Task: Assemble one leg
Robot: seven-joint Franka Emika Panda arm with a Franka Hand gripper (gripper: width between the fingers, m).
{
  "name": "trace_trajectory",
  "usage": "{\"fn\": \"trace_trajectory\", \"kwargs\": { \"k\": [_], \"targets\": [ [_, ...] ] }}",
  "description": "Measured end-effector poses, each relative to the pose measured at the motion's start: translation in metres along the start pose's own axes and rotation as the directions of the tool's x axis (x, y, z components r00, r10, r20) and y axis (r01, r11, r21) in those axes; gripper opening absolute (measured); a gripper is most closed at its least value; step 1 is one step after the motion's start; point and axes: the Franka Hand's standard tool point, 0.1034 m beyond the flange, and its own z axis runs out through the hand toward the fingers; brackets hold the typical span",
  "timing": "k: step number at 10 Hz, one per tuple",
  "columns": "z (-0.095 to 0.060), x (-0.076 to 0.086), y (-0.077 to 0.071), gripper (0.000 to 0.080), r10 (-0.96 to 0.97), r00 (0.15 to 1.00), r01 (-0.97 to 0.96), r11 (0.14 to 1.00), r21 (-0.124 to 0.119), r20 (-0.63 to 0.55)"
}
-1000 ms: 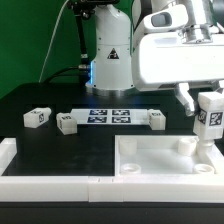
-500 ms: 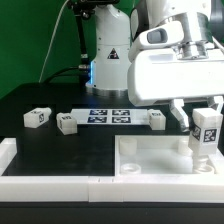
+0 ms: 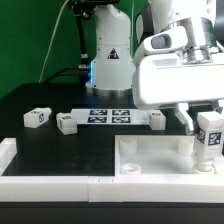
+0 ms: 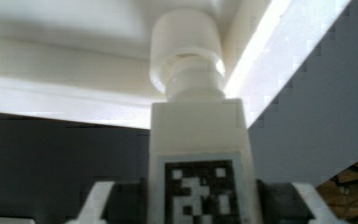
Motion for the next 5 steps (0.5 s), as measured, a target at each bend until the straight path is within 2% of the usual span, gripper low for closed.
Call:
{"fn": "trace_trajectory", "kwargs": {
  "k": [5],
  "targets": [
    [0.0086,-0.0081,0.0008,0.029,0.004,1.0,-0.004,1.0,-0.001,0.002]
  ]
}}
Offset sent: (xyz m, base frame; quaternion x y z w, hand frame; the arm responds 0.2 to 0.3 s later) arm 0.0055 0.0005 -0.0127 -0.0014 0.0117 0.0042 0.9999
